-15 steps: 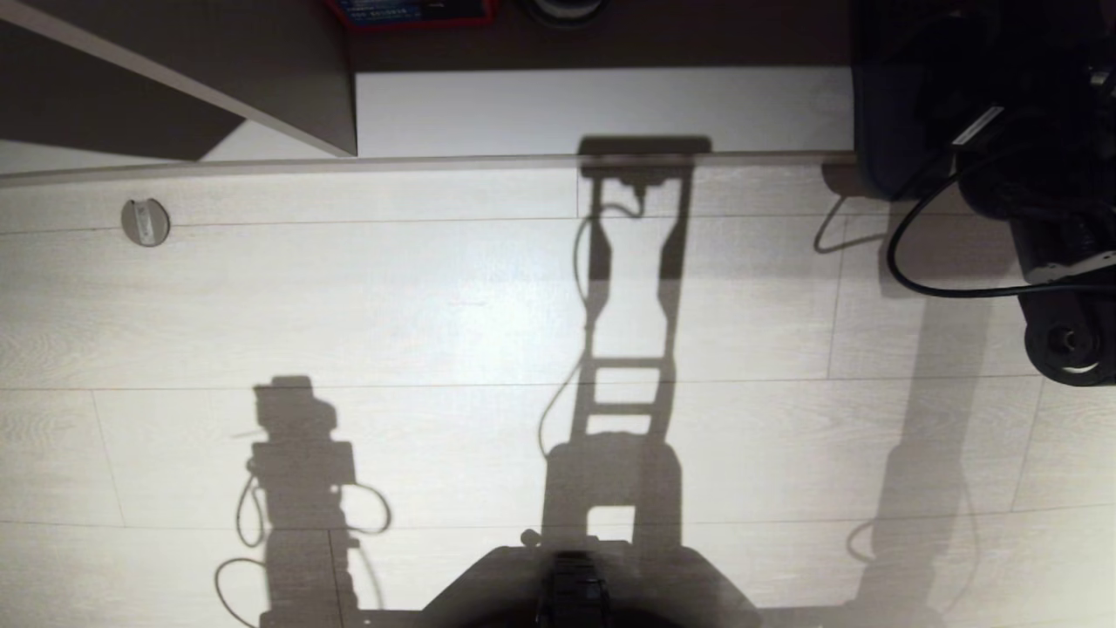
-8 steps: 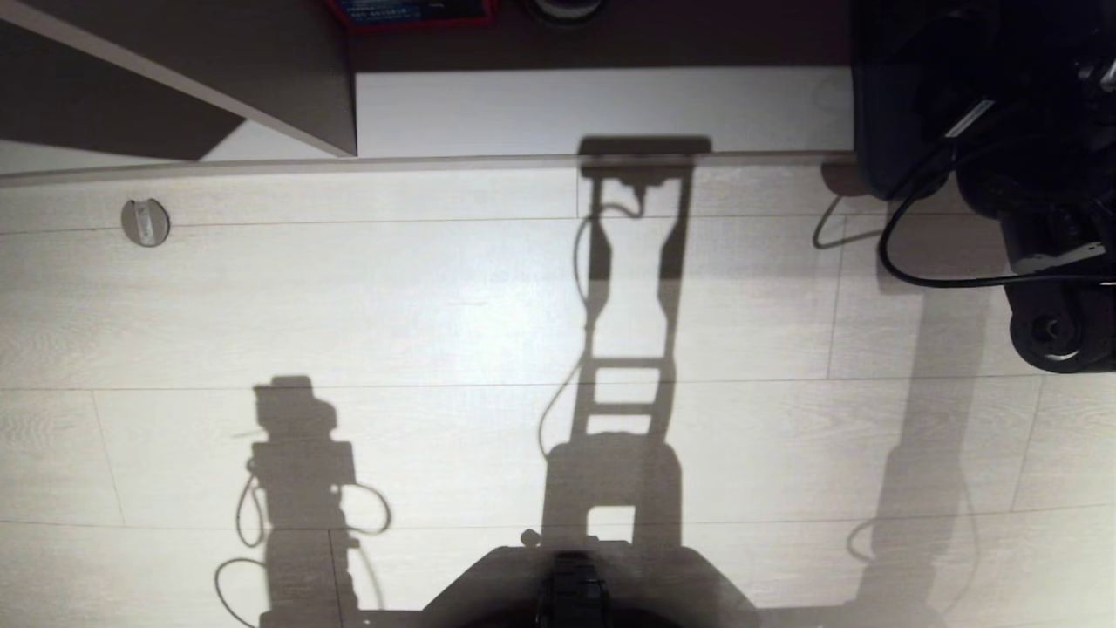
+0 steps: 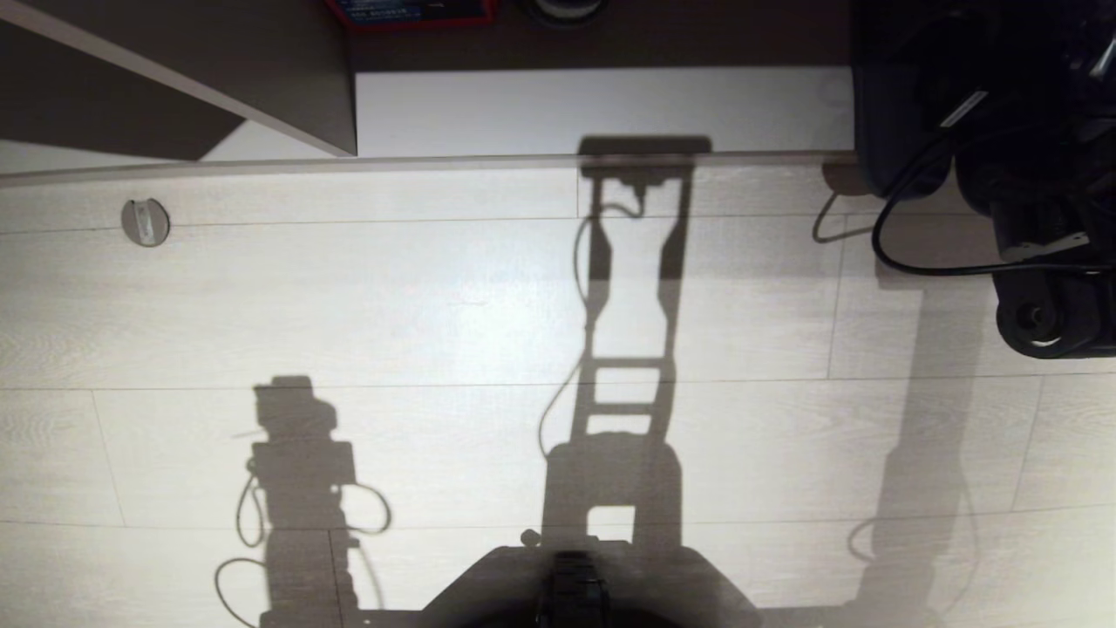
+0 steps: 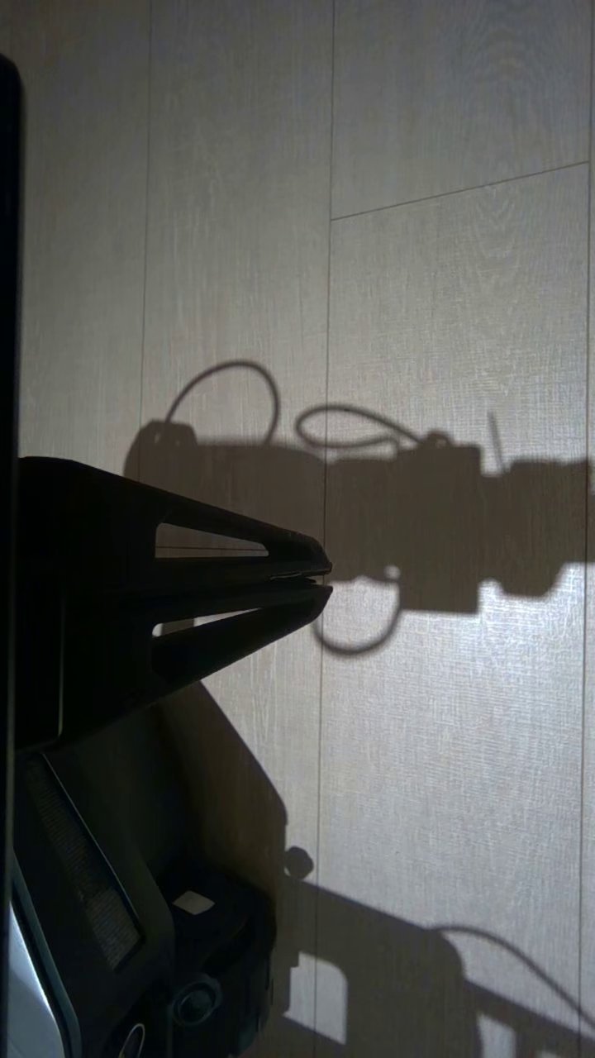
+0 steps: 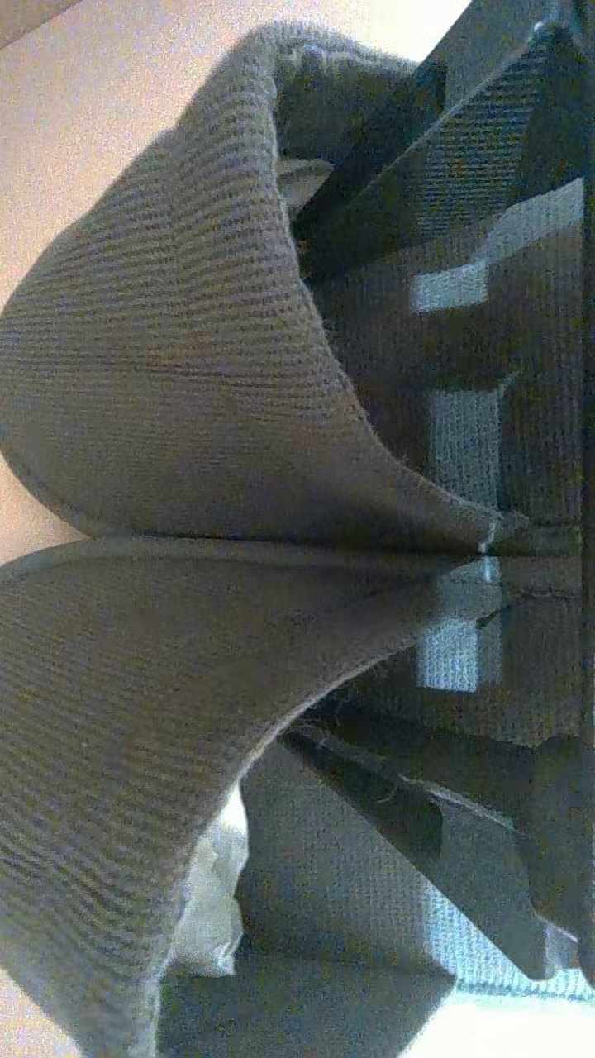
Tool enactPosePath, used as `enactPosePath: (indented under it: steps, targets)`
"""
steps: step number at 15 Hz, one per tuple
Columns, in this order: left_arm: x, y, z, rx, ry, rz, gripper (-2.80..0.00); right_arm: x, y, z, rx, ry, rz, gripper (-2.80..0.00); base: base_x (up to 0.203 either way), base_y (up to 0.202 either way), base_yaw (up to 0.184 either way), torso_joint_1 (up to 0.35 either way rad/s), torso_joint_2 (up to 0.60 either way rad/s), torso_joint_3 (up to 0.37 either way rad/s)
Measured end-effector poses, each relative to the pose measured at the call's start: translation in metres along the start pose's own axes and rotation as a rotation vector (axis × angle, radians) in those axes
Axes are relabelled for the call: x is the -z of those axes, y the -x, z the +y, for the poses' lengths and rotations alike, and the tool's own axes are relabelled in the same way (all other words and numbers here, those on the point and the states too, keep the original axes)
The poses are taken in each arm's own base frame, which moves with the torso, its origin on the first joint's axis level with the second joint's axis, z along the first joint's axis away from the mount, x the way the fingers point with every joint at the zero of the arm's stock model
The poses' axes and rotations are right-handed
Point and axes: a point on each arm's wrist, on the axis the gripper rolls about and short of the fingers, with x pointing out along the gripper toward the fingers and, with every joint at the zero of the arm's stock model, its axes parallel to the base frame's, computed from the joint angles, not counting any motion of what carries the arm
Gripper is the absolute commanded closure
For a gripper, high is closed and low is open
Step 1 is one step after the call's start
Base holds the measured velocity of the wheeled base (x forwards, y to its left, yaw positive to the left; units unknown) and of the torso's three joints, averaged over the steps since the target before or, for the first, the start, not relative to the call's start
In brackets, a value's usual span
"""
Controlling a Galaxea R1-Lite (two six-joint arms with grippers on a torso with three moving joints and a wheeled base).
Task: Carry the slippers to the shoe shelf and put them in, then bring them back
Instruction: Pick up the slippers in the shoe cabinet
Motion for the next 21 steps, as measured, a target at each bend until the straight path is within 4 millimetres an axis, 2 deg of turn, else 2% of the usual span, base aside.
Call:
enactPosePath:
  steps: [8,9,21]
  targets:
    - [0.0,0.0,0.0,0.0,0.0,-0.001,0.0,0.0013,-0.0037,0.0004,0.002,0.009,-0.011,-2.8,0.0,0.0,0.0,0.0,0.0,0.0]
    - [0.0,0.0,0.0,0.0,0.0,0.0,0.0,0.0012,-0.0037,0.0006,0.002,0.009,-0.012,0.0,0.0,0.0,0.0,0.0,0.0,0.0]
    - [0.0,0.0,0.0,0.0,0.0,0.0,0.0,0.0024,-0.0027,0.0011,0.0,0.014,-0.005,0.0,0.0,0.0,0.0,0.0,0.0,0.0]
